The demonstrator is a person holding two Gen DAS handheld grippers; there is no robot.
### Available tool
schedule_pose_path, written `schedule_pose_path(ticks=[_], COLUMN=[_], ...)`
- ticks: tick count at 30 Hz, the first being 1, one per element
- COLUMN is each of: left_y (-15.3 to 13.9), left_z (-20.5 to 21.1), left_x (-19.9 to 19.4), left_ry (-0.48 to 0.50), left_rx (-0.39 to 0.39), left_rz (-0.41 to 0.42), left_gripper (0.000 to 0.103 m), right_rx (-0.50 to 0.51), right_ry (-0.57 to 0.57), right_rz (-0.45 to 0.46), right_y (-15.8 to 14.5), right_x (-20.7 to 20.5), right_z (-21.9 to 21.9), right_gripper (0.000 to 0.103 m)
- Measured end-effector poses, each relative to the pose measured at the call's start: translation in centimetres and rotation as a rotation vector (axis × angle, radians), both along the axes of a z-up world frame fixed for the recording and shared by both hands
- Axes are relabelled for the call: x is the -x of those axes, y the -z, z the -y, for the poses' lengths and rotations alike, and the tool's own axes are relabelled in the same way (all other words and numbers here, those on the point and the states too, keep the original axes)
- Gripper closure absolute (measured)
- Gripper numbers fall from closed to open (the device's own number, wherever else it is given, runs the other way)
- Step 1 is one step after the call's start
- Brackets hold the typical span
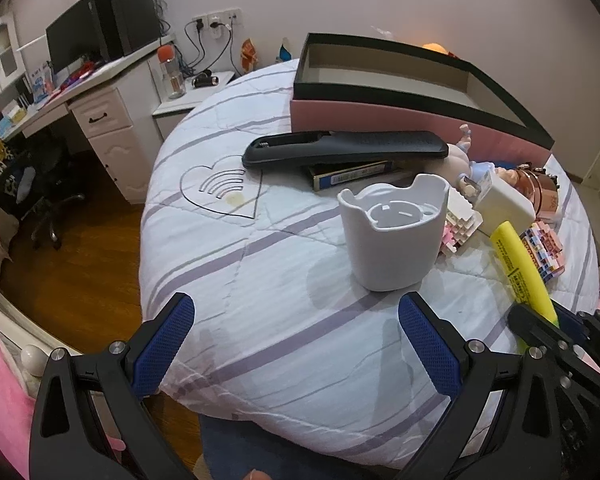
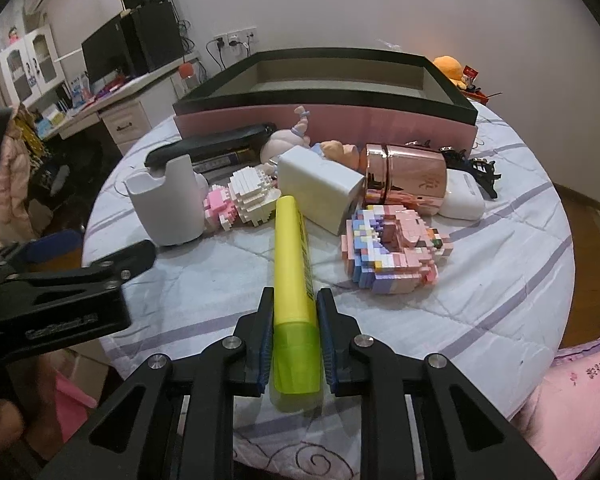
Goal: Organize rigid objects
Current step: 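Grasp the white cup holder with the left tool while the right tool grasps the yellow highlighter, then carry both held items into the pink box and open both tools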
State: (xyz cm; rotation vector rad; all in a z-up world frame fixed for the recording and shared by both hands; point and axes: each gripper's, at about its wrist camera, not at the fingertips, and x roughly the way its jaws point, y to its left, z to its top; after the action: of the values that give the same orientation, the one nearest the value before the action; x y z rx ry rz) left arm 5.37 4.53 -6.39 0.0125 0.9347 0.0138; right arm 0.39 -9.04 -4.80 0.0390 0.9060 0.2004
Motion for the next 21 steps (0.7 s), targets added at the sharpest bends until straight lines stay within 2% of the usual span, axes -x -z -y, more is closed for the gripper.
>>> schedule_pose_path(ticks=[5,11,19,21], left_y=[-0.1,-0.3,0.3,0.4], left_z=[0.8,1.9,1.6,1.2], left_x=[-0.3,-1.1,-3.8,-4.0], left_ry=[0.013,0.024,-0.046,-0.051], left_rx=[0.008,0.060,0.129,0.172], left_rz=[0.002,-0.005,-0.010,-0.001], left_gripper=[0.000,0.000,0.000,0.000], right_rx=[-0.045,-0.042,-0.046,-0.046], right_ry=[-0.016,-0.006,0.000,0.002], right_rz=[0.006,0.031,0.006,-0.001], right_y=[-1.0,-2.3,-2.1,-2.2], right_x=[0.8,1.1,0.5,0.2], right_z=[0.7,1.6,2.0,2.2], right_gripper=[0.083,0.083,0.083,0.083])
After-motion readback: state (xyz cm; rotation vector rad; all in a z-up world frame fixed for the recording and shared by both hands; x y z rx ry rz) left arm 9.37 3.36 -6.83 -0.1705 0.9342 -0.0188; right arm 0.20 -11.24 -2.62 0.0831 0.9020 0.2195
